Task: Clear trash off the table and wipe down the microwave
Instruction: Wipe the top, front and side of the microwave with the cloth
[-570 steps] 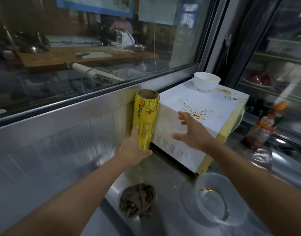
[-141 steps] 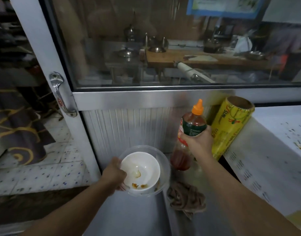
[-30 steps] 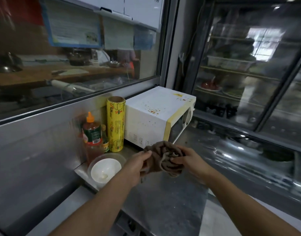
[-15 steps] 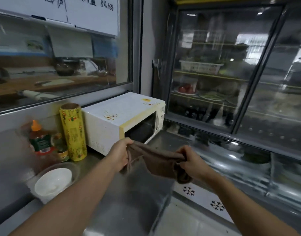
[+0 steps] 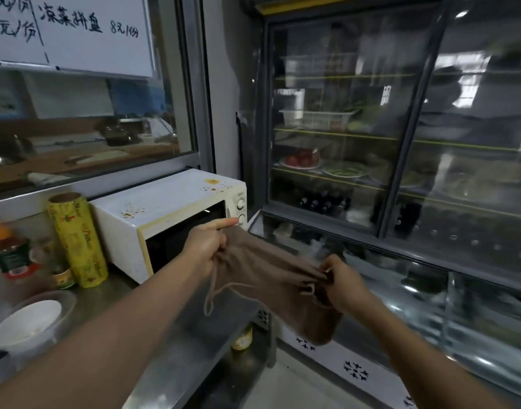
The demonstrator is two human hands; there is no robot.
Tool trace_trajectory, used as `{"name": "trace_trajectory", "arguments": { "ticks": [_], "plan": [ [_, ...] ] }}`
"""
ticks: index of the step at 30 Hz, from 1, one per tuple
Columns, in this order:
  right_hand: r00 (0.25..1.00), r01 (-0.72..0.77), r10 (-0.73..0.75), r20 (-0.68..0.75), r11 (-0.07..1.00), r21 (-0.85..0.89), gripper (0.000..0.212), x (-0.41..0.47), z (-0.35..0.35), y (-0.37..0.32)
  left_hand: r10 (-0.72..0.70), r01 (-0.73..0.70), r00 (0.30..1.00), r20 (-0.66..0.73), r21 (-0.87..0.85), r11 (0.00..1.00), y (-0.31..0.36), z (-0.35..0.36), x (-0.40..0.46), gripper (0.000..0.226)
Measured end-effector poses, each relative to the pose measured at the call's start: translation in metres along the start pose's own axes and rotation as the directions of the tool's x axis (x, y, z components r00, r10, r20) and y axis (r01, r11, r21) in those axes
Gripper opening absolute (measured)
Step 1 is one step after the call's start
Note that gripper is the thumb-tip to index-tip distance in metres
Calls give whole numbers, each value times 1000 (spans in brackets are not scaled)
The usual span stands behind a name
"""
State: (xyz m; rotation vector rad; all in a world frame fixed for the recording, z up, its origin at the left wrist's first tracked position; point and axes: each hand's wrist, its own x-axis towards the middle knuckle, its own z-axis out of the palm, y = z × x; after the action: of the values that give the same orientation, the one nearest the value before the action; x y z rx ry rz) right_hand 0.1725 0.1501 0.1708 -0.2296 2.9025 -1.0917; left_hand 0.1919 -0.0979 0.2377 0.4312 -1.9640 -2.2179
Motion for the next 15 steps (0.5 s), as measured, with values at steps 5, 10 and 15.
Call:
{"name": "trace_trajectory", "arguments": {
  "ticks": [5, 10, 15],
  "plan": [
    [993, 20, -34, 109, 991, 134, 20, 25, -19, 19, 80, -79, 996, -50, 18, 997, 11, 25, 23, 34],
    [938, -63, -105, 330, 884, 463, 24, 57, -30, 22, 164, -163, 985, -61, 25, 986, 10, 38, 87, 25],
    [967, 43, -94, 238, 977, 211, 29, 129, -39, 21, 298, -275, 947, -122, 175, 946, 7, 48, 152, 38]
  ]
}}
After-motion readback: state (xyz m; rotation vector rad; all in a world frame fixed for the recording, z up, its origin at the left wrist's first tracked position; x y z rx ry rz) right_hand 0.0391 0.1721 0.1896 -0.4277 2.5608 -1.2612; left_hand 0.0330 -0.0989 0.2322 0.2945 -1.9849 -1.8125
